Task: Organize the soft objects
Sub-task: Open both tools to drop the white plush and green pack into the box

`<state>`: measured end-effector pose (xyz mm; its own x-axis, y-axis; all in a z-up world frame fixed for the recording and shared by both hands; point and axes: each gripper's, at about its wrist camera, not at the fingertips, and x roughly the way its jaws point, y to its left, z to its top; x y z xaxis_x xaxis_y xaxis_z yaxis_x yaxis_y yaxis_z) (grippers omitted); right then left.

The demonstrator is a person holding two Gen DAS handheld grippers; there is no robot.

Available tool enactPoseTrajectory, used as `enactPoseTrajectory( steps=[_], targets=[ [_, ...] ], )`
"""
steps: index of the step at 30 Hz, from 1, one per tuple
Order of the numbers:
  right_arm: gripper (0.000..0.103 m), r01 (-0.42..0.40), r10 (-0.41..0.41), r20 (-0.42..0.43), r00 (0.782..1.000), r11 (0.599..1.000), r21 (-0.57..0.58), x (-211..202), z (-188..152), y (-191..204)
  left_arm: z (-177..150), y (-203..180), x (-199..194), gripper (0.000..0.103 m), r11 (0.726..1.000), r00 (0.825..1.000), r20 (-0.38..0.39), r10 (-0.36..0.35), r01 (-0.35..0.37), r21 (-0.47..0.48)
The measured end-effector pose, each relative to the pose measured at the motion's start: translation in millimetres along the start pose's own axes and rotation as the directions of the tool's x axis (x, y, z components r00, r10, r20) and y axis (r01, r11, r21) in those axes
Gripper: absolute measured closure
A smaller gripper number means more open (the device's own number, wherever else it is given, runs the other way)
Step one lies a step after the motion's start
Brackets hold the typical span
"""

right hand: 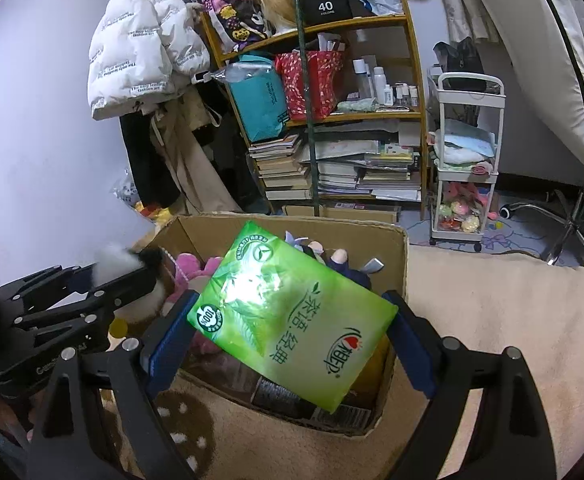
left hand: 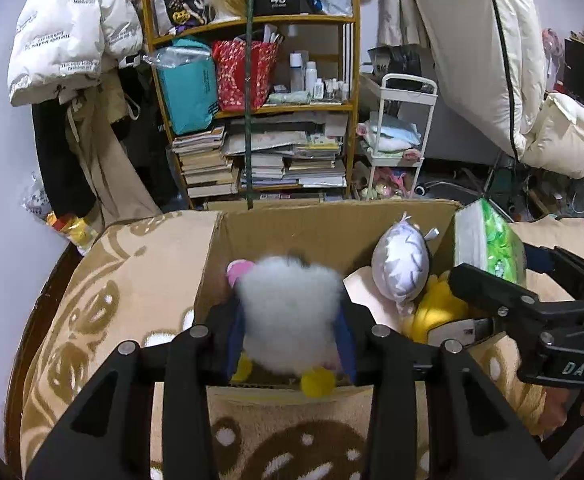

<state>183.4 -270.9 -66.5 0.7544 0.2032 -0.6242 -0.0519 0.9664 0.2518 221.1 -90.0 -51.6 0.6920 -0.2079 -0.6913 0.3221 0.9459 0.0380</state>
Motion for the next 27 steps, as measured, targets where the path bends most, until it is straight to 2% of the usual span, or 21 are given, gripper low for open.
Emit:
enactPoseTrajectory(
  steps=[2,4,10,14,16,23,25,27],
  targets=[
    [0.008,0.007,-0.007,0.001,1.0,1.0,-0.008,-1,0,1,0,2,0,0.061,1.0,1.0,-0.003,0.007,-0.007,-0.007],
    [0.008,0.013,-0.013,0.001,1.0,1.0,-0.016,-2,0,2,0,6,-3,0.05,1.0,1.0,0.006,0.009,-0.009,-0.02],
    [0.007,0.031,-0.031,0.001,1.0,0.999,-0.025,-6,-1,5,-3,15,-15,0.047,0.997,0.998,0.035,0.058,-0.056,-0.047],
    [0.0,0.052,-0.05,0.041,0.998,0.998,-0.046,-18,-1,8,-5,20,-19,0.046,0.996,0.998,0.021,0.068,-0.066,-0.054],
    [0.0,0.06,-0.056,0.049,0.997,0.996,-0.065,-23,0,10,-7,19,-26,0.04,0.996,0.997,0.029,0.074,-0.073,-0.052],
    [0.0,0.065,-0.062,0.07,0.996,0.997,-0.051,-43,0,12,-14,15,-51,0.032,0.996,0.995,0.056,0.088,-0.086,-0.033],
    [0.0,0.075,-0.071,0.082,0.994,0.996,-0.054,-50,-2,14,-15,16,-57,0.022,0.995,0.995,0.047,0.093,-0.091,-0.045],
    [0.0,0.075,-0.069,0.091,0.993,0.995,-0.06,-58,-3,18,-17,17,-66,0.021,0.995,0.994,0.055,0.091,-0.088,-0.054]
  ],
)
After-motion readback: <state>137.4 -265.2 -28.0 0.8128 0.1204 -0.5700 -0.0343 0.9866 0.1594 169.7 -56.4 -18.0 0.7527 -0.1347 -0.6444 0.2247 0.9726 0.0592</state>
